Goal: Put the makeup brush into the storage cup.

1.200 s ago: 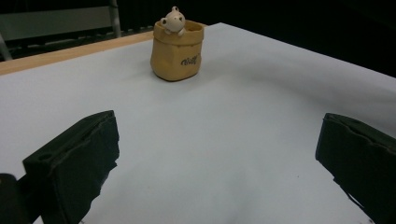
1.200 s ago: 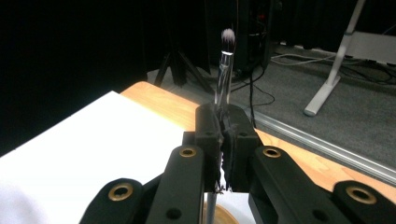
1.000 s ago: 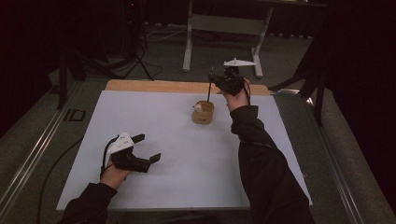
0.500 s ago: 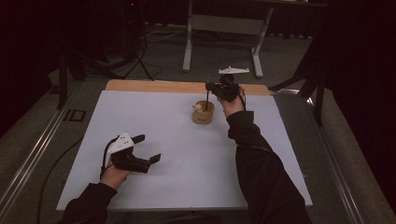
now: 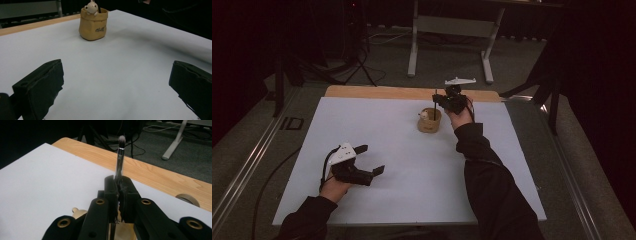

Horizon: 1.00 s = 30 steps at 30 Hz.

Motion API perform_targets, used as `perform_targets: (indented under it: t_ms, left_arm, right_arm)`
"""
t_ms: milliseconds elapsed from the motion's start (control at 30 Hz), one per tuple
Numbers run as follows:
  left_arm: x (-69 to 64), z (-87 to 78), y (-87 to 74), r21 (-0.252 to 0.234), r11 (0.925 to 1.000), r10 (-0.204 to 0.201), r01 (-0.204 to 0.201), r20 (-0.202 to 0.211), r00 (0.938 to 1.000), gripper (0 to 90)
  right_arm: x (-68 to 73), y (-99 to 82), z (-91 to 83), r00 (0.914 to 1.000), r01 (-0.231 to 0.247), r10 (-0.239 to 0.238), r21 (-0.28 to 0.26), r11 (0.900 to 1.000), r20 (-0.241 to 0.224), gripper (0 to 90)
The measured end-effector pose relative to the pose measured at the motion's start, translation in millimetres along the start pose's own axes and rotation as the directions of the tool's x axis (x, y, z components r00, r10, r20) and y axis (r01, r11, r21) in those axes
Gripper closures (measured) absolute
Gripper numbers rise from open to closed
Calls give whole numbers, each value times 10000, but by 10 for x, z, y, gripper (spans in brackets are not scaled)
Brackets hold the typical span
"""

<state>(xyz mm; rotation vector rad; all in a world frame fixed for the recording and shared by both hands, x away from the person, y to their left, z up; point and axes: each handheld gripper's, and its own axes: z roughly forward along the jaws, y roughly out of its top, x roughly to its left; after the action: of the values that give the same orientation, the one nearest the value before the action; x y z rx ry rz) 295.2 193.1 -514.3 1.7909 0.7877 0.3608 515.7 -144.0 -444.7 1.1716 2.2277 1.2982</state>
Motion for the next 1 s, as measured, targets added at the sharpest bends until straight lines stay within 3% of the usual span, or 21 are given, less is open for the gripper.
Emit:
perform_targets:
  t_ms: [100,167,200,333,533,567,633,667,1000]
  left_arm:
    - [1,3,-2,34,10000,9,-9,-1,10000,3]
    - [1,4,-2,72,10000,60,-60,-27,10000,3]
    - [1,4,-2,72,10000,60,-60,-27,10000,3]
    - [-1,4,0,121,9999,118,-117,-14,9999,3]
    - [-2,-2,2,112,9999,101,-100,-48,9999,3]
    - [-2,-2,2,112,9999,101,-100,-48,9999,3]
    - [-1,-3,3,129,9999,100,-99,-46,9999,3]
    - [-3,-6,9,113,9999,79,-78,-35,10000,3]
    - [-20,-9,28,115,9999,86,-85,-36,10000,3]
  right_arm:
    - [-1,-13,7,10000,95,-95,107,9999,-9,822]
    - [19,-4,2,9998,195,-194,162,9997,-42,651]
    - [19,-4,2,9998,195,-194,162,9997,-42,651]
    - [37,49,-41,9999,94,-91,229,9997,-130,334]
    - [6,110,-160,9996,-157,166,373,9992,-237,196]
    - [-6,116,-184,9989,-203,223,461,9987,-417,138]
    - [-6,116,-184,9989,-203,223,461,9987,-417,138]
    - [0,125,-261,9974,-4,46,574,9983,-722,103]
    - [81,84,-459,9950,417,-378,414,9983,-920,93]
